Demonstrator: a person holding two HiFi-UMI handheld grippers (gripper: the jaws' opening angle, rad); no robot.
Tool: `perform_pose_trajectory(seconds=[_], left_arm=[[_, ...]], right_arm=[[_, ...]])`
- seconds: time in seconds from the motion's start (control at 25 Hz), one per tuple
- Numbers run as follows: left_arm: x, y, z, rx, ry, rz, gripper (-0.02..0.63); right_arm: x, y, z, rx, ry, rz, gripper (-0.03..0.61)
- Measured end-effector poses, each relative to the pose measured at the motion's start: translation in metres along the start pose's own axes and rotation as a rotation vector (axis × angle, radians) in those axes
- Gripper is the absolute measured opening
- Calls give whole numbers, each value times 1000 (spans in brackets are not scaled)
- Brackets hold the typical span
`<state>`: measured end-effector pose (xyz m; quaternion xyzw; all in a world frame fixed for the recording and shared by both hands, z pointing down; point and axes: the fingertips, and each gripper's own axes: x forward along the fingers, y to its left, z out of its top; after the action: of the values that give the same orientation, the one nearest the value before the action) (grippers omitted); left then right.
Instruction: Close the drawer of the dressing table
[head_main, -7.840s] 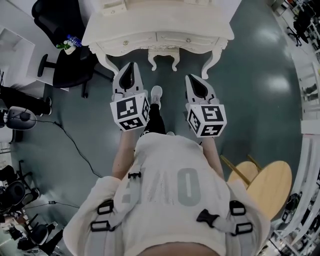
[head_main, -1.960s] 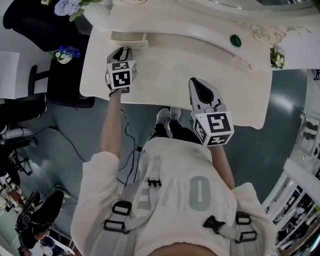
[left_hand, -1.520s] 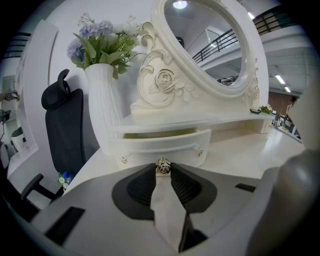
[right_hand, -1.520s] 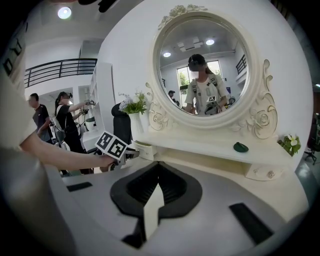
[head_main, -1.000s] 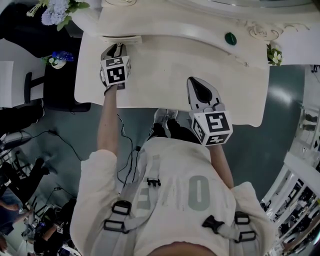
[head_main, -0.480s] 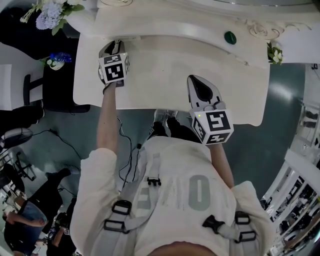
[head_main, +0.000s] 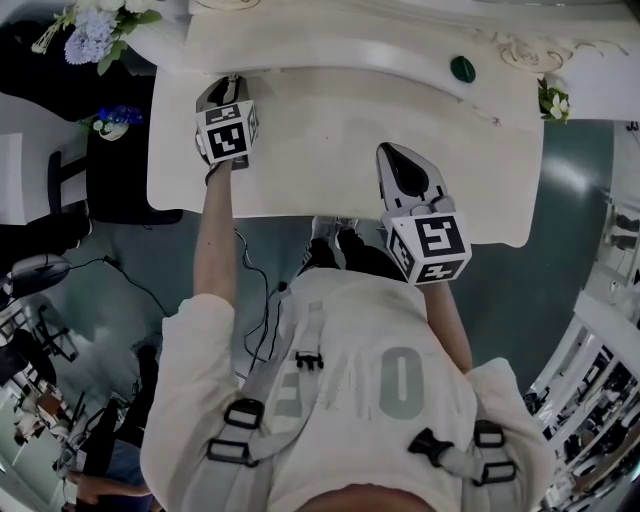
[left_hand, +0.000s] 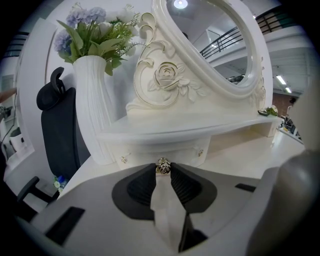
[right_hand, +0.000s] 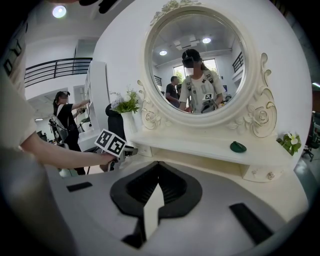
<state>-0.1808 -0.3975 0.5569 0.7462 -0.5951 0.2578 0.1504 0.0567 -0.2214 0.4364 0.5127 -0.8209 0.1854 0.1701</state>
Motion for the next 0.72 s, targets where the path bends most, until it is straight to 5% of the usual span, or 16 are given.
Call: perform_pose_trajectory(seconds=[0.72], left_arm=[[2, 0, 1, 1, 1, 3, 103]], right_arm=[[-2, 1, 0, 0, -2, -1, 9]])
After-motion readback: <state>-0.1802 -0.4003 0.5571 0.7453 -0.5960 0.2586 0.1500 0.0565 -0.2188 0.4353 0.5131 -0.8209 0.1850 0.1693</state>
